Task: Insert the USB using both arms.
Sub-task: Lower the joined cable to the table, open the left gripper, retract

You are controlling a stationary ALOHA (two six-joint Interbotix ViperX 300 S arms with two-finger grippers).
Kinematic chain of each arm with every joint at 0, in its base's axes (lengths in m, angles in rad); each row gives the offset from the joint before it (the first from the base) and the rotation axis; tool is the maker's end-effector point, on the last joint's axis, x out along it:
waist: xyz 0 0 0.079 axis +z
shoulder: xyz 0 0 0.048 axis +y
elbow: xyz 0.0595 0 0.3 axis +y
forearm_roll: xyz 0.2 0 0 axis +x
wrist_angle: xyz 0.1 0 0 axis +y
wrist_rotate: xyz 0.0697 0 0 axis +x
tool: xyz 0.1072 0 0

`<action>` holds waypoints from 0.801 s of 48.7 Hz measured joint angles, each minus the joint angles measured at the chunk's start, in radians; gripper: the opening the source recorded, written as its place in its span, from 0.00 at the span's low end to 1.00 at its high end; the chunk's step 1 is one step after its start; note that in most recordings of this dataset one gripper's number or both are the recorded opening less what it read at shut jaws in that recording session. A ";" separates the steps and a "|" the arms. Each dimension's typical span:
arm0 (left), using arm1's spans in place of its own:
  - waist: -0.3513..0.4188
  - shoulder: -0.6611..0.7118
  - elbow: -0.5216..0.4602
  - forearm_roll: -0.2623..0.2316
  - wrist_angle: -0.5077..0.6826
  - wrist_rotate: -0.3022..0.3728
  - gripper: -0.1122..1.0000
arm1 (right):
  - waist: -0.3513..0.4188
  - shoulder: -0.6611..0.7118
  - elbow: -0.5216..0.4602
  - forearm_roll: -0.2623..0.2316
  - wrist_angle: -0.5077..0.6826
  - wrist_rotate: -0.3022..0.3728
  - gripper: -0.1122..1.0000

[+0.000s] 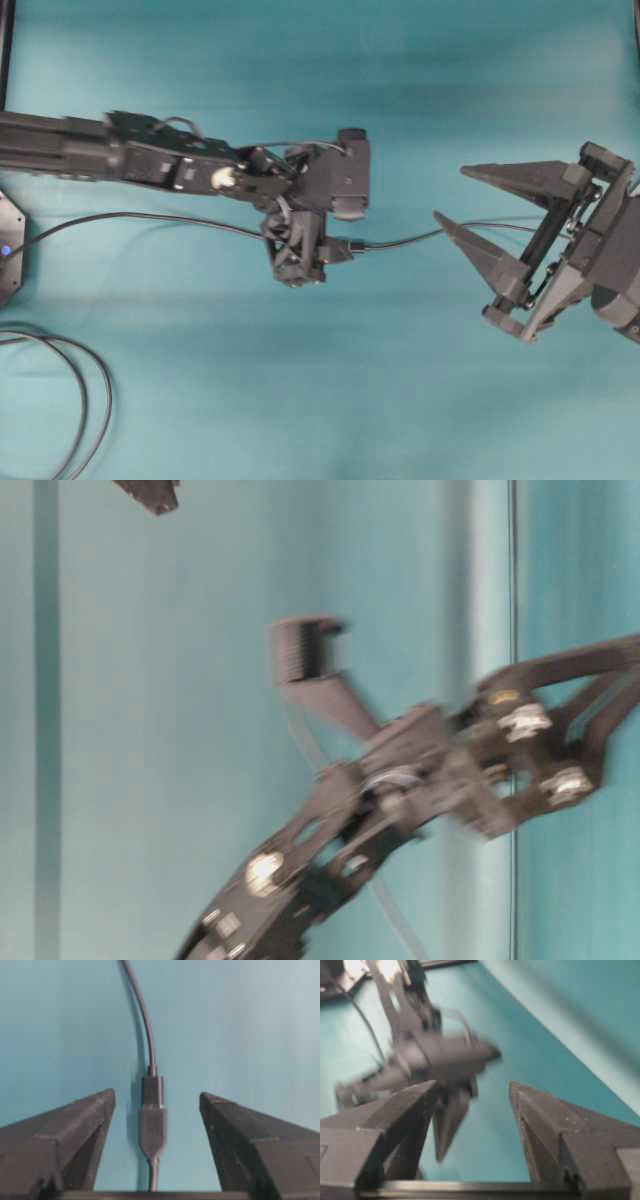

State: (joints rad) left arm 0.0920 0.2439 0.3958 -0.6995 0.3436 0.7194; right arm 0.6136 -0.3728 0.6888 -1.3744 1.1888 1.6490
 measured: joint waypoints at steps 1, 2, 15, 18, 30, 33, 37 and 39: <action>0.000 -0.014 0.011 0.000 -0.002 0.002 0.85 | 0.000 -0.003 0.005 0.005 0.000 0.000 0.70; 0.000 -0.031 0.023 0.000 -0.002 0.002 0.85 | 0.000 -0.005 0.008 0.011 0.000 -0.002 0.70; -0.037 -0.265 0.219 0.000 -0.084 0.002 0.85 | -0.009 -0.049 0.069 0.054 -0.040 -0.003 0.70; -0.060 -0.318 0.259 -0.002 -0.146 0.000 0.85 | -0.021 -0.064 0.081 0.054 -0.058 -0.003 0.70; -0.137 -0.494 0.407 -0.018 -0.420 0.000 0.84 | -0.166 -0.172 0.166 0.054 -0.295 -0.023 0.70; -0.153 -0.523 0.431 -0.020 -0.456 0.002 0.84 | -0.229 -0.201 0.190 0.055 -0.402 -0.049 0.70; -0.170 -0.555 0.463 -0.020 -0.485 -0.005 0.84 | -0.325 -0.229 0.221 0.055 -0.561 -0.091 0.70; -0.176 -0.571 0.474 -0.020 -0.495 -0.015 0.84 | -0.380 -0.236 0.235 0.055 -0.647 -0.117 0.70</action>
State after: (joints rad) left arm -0.0844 -0.3267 0.8698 -0.7194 -0.1519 0.7041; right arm 0.2332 -0.6090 0.9235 -1.3192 0.5415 1.5324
